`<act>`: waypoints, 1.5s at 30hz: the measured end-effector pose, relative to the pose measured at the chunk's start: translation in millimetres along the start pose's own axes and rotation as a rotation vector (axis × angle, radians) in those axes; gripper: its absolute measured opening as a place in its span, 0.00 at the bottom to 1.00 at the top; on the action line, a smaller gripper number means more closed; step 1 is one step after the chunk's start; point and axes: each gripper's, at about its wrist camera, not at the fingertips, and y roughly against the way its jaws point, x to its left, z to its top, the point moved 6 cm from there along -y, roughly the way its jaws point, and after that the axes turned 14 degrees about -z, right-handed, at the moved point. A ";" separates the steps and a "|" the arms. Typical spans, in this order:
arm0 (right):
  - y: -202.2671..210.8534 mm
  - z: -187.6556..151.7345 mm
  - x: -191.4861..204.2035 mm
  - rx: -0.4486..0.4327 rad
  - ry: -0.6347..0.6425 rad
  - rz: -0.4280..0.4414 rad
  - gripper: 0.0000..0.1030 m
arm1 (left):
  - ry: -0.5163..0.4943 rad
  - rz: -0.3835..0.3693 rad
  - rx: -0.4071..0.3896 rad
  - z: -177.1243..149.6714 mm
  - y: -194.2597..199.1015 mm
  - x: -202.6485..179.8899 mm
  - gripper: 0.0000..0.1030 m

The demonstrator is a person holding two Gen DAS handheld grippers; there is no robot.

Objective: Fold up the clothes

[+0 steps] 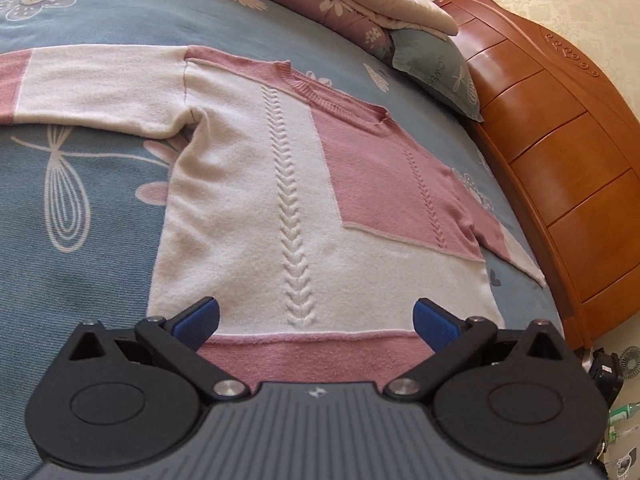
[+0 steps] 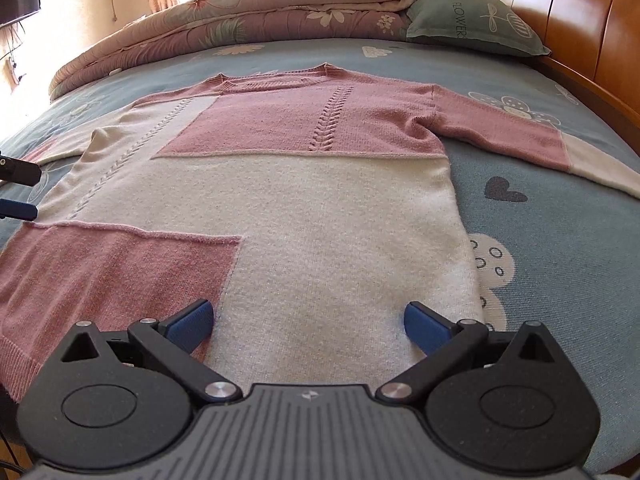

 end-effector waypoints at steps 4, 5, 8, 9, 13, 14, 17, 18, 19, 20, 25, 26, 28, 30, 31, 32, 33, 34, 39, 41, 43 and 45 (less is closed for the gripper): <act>1.7 -0.9 -0.5 0.007 -0.001 0.002 1.00 | 0.056 -0.040 0.071 -25.7 -14.0 -4.4 0.99; 2.0 -0.9 -0.9 0.009 -0.003 0.004 1.00 | 0.061 0.010 0.073 -32.5 -12.8 3.3 0.99; 2.9 -1.1 -1.6 0.012 -0.007 0.007 1.00 | 0.088 0.055 -0.034 -34.8 12.3 18.4 0.98; 3.2 -1.2 -1.8 0.013 -0.008 0.008 1.00 | 0.111 0.056 -0.050 -32.3 18.0 20.8 0.98; 3.4 -2.1 0.6 0.014 0.008 -0.004 1.00 | 0.121 0.049 -0.074 -1.6 20.5 22.0 0.98; 3.4 -2.4 1.2 0.014 0.013 -0.007 1.00 | 0.110 0.032 -0.080 8.2 16.4 20.4 0.98; 2.9 -2.9 2.4 0.013 0.023 -0.016 1.00 | 0.127 -0.006 -0.082 30.7 -8.6 23.8 0.98; 2.9 -3.0 2.4 0.013 0.024 -0.016 1.00 | 0.137 -0.014 -0.070 34.6 -18.1 26.5 0.98; 3.0 -3.0 2.2 0.013 0.024 -0.016 1.00 | 0.140 0.009 -0.062 35.6 -24.1 30.7 0.98; 3.0 -3.0 2.1 0.013 0.023 -0.015 1.00 | 0.143 0.033 -0.055 36.6 -30.0 34.8 0.98; 3.2 -3.3 1.4 0.013 0.021 -0.010 1.00 | 0.131 0.168 -0.119 45.7 -22.2 50.9 0.91; 3.3 -3.5 1.2 0.013 0.022 -0.009 1.00 | 0.137 0.177 -0.113 46.2 -21.2 48.4 0.91; 3.4 -3.6 0.8 0.013 0.020 -0.007 1.00 | 0.127 0.187 -0.091 46.0 -19.8 37.5 0.91; 3.3 -3.3 0.6 0.014 0.017 -0.006 1.00 | 0.096 0.126 -0.046 37.0 -22.6 18.1 0.92; 3.2 -3.2 0.6 0.014 0.016 -0.005 1.00 | 0.093 0.091 -0.013 28.5 -25.7 8.0 0.92; 3.1 -3.0 0.6 0.015 0.016 -0.004 1.00 | 0.091 0.060 0.027 16.7 -29.1 0.1 0.92; 3.2 -3.1 0.6 0.015 0.016 -0.004 1.00 | 0.090 0.030 0.067 4.7 -32.4 -7.7 0.92; 3.4 -3.1 0.6 0.015 0.016 -0.004 1.00 | 0.090 0.023 0.096 -6.6 -32.8 -11.7 0.92; 4.0 -2.5 -1.5 0.017 0.003 0.005 1.00 | 0.128 0.070 0.044 -39.6 -3.1 1.4 0.92; 4.0 -2.4 -2.1 0.018 -0.002 0.007 1.00 | 0.168 0.135 -0.008 -41.5 15.7 9.8 0.92; 3.7 -2.6 -1.5 0.018 -0.001 0.005 1.00 | 0.199 0.150 -0.011 -42.0 23.2 8.3 0.92; 3.3 -2.7 -1.0 0.018 0.001 0.002 1.00 | 0.206 0.069 0.008 -48.5 19.8 -5.1 0.93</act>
